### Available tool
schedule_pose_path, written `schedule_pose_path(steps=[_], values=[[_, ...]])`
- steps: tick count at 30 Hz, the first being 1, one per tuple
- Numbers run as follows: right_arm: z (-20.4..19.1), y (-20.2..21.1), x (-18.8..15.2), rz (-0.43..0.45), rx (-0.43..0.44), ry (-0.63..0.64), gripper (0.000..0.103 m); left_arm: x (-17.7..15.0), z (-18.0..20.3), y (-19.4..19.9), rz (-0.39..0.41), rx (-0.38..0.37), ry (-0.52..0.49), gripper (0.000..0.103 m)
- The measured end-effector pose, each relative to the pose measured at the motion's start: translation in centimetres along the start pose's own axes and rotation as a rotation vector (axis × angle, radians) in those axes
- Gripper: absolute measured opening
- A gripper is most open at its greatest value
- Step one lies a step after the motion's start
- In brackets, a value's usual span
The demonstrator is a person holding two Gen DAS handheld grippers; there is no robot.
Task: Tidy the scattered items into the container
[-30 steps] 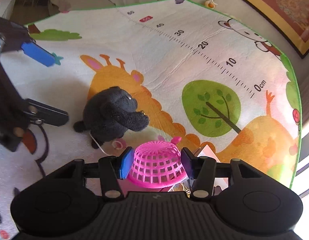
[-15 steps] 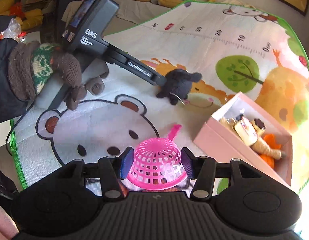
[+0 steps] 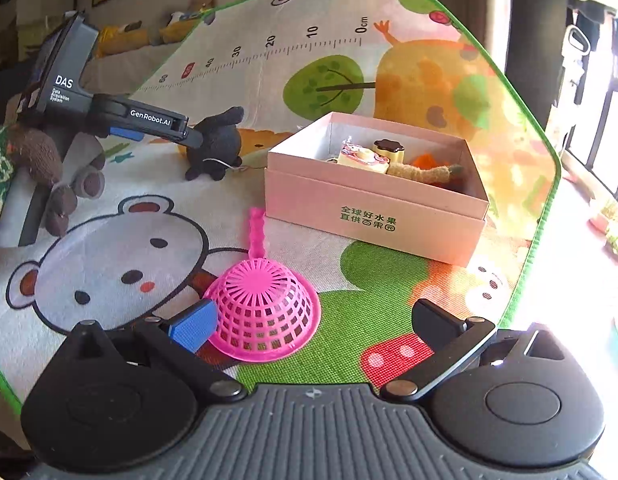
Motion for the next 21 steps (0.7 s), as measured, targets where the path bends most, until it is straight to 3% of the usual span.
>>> schedule_pose_path(steps=[3,8,11,15,17,18,21], values=[[0.0,-0.9,-0.2,0.017,-0.023,-0.091,0.103,0.6,0.2,-1.1,-0.003,0.021,0.028,0.102],[0.4,-0.9,-1.1,0.028,-0.051,-0.122,0.103,1.7,0.3,-5.0,-0.033,0.055,0.105,0.102],[1.0,-0.8,-1.3,0.031,-0.055,-0.159,0.103,1.8,0.5,-7.6,-0.048,0.088,0.077,0.102],[1.5,-1.8,-1.7,-0.029,-0.029,-0.206,0.103,1.5,0.9,-9.6,-0.041,0.113,0.016,0.102],[1.7,-2.0,-1.8,-0.035,-0.020,-0.226,0.103,1.3,1.0,-9.6,-0.041,0.103,-0.021,0.090],[1.6,-2.0,-1.9,-0.037,-0.022,-0.222,0.103,1.1,1.1,-9.4,-0.047,0.093,-0.044,0.075],[1.4,-2.1,-1.9,-0.044,-0.028,-0.205,0.103,0.6,1.1,-7.9,-0.047,0.064,-0.074,0.074]])
Point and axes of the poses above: each gripper's, at about its wrist camera, not at the fingertips, and y roughly against the way its jaws point, z to its right, x to its top, the point moved 7 cm from there along -y, roughly the way its jaws point, and after that the axes turned 5 degrees about z, right-handed, at the moved point
